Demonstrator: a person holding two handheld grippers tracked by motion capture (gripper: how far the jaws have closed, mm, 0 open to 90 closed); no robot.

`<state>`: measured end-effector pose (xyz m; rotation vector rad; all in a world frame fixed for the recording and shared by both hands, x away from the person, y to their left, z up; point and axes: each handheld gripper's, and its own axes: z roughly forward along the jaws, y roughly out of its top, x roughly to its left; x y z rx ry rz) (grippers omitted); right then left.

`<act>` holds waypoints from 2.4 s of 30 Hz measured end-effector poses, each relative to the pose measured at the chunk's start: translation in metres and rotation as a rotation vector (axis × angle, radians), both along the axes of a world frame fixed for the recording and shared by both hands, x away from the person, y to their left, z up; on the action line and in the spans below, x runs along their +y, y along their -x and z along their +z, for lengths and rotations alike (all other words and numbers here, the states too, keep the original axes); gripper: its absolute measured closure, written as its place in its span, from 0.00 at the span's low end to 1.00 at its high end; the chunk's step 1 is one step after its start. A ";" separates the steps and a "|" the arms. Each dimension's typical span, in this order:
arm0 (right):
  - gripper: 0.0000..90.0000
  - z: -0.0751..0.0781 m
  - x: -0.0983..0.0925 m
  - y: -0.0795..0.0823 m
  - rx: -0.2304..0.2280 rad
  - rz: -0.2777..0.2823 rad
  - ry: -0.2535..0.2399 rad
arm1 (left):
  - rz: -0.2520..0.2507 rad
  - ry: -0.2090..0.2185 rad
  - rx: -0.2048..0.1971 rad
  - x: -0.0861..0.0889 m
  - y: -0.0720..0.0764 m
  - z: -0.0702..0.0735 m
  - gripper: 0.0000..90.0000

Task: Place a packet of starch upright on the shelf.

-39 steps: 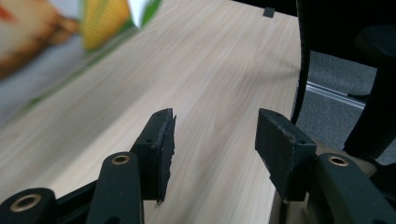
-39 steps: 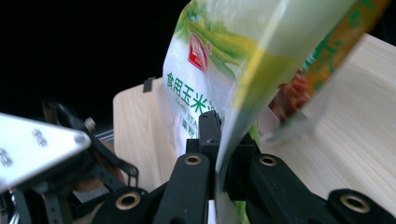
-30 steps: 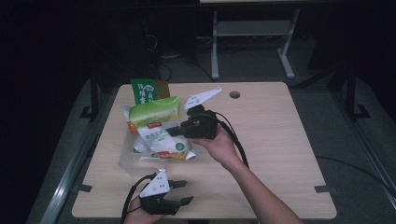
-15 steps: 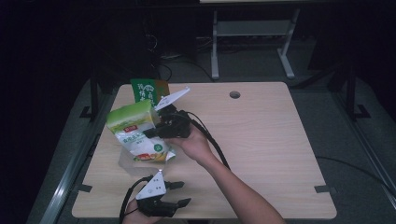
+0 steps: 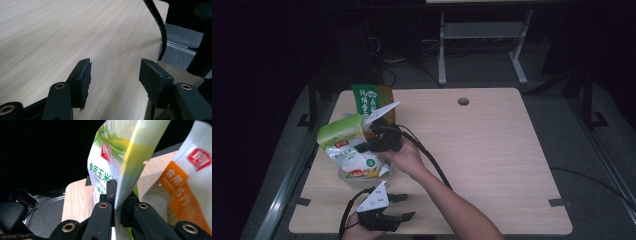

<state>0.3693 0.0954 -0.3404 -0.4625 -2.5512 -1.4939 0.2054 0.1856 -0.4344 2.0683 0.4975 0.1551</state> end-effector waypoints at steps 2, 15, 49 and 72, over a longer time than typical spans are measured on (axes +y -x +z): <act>0.97 -0.005 0.003 0.000 -0.006 0.007 0.016 | -0.001 0.003 -0.001 -0.001 0.000 0.000 0.47; 0.96 -0.033 0.006 0.002 0.000 0.022 0.029 | 0.010 0.003 0.007 0.001 0.000 -0.002 0.47; 0.90 -0.051 -0.016 0.002 0.004 0.039 0.118 | 0.052 -0.001 0.008 0.004 -0.004 -0.002 0.42; 0.56 -0.037 -0.061 0.002 0.028 -0.009 0.075 | 0.077 -0.004 0.033 0.005 -0.010 -0.003 0.36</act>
